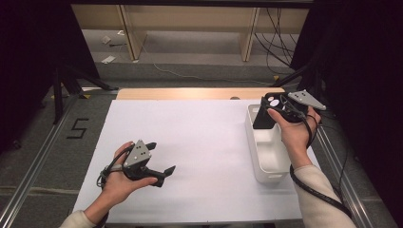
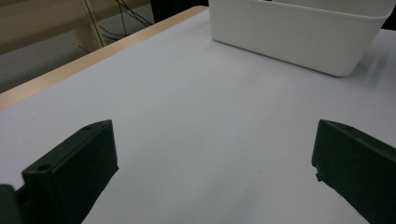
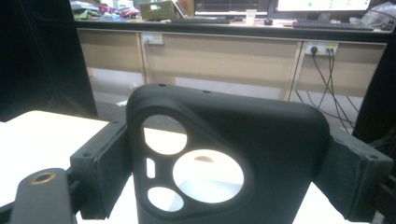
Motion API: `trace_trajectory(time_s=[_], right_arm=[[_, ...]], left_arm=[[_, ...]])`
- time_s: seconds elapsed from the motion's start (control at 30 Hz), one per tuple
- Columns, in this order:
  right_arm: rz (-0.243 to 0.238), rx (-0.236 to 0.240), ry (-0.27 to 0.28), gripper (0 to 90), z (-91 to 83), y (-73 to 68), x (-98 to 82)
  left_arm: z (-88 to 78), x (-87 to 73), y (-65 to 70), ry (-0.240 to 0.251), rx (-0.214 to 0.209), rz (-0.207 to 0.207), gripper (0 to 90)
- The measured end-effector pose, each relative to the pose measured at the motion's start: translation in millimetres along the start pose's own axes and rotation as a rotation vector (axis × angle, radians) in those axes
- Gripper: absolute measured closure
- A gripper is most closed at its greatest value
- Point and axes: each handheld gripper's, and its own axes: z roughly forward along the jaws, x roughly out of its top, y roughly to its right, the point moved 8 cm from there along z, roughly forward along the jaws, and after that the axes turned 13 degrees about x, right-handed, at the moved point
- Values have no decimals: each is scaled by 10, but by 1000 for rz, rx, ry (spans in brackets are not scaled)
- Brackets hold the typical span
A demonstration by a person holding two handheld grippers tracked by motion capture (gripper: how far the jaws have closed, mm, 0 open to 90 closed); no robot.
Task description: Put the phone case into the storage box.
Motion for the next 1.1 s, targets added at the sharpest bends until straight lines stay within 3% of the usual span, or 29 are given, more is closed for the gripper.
trace_trajectory(time_s=[1.1], right_arm=[[3,6,-86,150,180,43,-65]], left_arm=[[-9,12,-3,1,1,-3,0]])
